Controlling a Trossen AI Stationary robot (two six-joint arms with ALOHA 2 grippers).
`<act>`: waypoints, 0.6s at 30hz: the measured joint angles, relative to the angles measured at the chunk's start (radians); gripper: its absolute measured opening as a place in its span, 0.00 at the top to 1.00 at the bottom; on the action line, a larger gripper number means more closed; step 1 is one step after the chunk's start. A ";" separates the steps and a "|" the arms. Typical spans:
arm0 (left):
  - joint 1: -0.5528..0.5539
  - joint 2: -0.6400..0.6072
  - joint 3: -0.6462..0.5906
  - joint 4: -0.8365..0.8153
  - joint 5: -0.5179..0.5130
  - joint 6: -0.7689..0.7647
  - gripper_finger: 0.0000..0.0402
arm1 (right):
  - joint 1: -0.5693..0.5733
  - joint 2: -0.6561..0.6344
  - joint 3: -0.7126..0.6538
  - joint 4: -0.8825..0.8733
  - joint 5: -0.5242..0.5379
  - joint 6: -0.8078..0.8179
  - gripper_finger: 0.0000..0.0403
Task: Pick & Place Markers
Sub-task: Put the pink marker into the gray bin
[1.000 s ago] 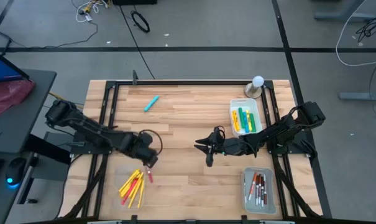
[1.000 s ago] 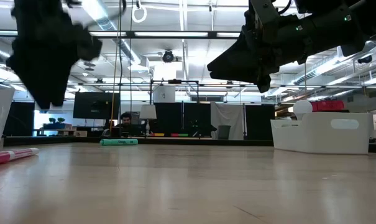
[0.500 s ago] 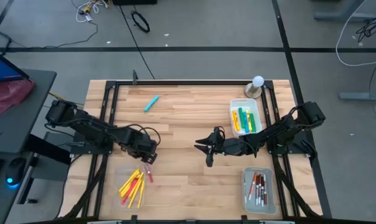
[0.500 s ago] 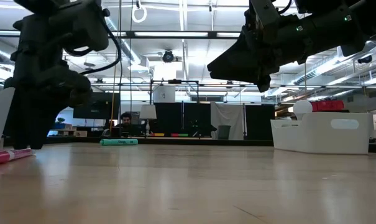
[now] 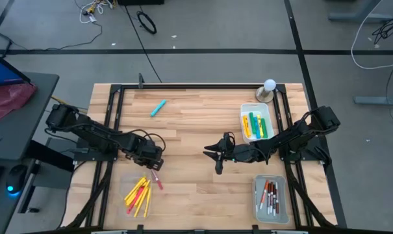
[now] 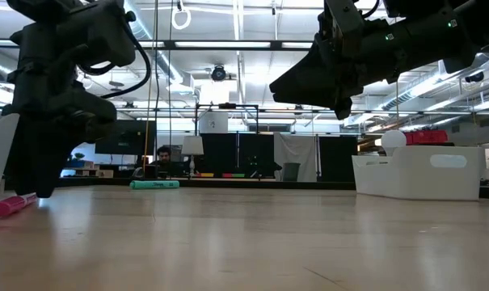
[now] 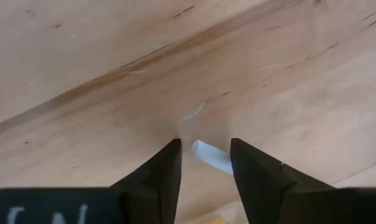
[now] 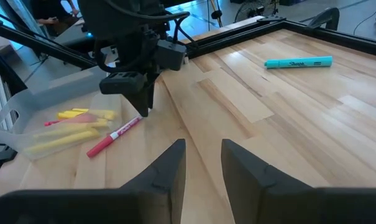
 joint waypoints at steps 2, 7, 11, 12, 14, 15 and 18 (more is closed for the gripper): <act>0.000 0.000 0.000 0.000 -0.011 -0.009 0.66 | 0.000 0.000 0.000 0.000 0.000 0.000 0.74; -0.003 0.001 -0.001 0.008 -0.054 -0.025 0.70 | 0.000 0.000 0.000 0.000 0.000 -0.003 0.74; -0.003 0.002 -0.001 0.029 -0.096 -0.030 0.72 | 0.000 0.000 0.000 0.000 0.000 -0.003 0.74; -0.004 0.003 -0.001 0.037 -0.107 -0.031 0.72 | 0.000 0.000 0.000 0.000 0.000 -0.003 0.75; -0.004 0.003 -0.002 0.052 -0.130 -0.030 0.72 | 0.000 0.000 0.000 0.000 0.000 -0.003 0.74; -0.004 0.004 -0.002 0.058 -0.141 -0.025 0.72 | 0.000 0.000 0.000 0.000 0.000 -0.003 0.74; -0.004 0.003 -0.001 0.070 -0.186 0.001 0.72 | 0.000 0.000 0.000 0.000 0.000 -0.003 0.74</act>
